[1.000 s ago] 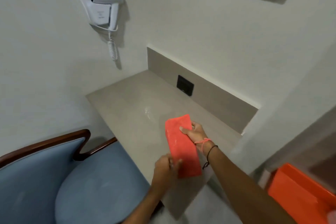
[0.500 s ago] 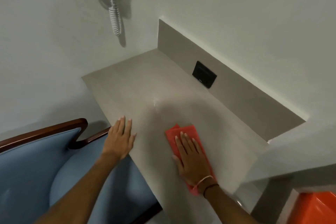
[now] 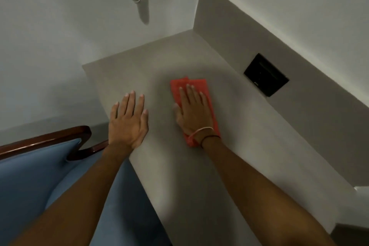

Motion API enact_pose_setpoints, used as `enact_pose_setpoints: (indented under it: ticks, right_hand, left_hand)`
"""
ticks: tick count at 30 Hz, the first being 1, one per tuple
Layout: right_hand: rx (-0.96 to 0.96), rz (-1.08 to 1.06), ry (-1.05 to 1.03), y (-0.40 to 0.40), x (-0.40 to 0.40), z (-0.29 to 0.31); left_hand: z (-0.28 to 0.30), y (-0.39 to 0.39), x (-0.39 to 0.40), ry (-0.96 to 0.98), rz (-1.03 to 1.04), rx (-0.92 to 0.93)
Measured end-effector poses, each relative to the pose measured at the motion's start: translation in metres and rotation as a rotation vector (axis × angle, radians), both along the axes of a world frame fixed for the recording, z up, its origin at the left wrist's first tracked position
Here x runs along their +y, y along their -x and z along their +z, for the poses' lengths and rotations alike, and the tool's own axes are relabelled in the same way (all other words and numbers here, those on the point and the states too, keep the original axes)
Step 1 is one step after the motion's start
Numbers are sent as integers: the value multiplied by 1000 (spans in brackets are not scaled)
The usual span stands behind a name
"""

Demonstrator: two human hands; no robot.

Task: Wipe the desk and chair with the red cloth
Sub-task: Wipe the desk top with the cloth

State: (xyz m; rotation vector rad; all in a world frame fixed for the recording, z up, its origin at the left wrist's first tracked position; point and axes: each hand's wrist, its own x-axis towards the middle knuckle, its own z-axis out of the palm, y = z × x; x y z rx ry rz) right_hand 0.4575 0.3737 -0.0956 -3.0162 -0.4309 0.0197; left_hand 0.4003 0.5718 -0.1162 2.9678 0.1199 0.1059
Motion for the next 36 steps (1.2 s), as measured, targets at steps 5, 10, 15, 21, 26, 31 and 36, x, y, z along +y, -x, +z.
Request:
enact_pose_setpoints:
  ticks: [5,10,15,21,26,31,36]
  right_hand:
    - [-5,245,-20,111,-18,-12]
    - [58,-83,63,114,-102,-6]
    - [29,-193,68,12,-45,0]
    - [-39,141,-25,93,18,-10]
    - [19,-60,60,153,-99,-7]
    - [48,-356,44,38,-100,1]
    - [-31,-105,-18,49,15,-10]
  left_hand:
    - [-2,-6,15,-54,-65,-4]
    - [-3,-12,23,-54,-100,21]
    - [-1,-15,20,-42,-85,13]
    - [-2,-15,20,-37,-86,9]
    - [-2,-16,24,-47,-92,-5]
    - [-2,-16,22,-21,-78,2]
    - [-3,-15,20,-27,-83,31]
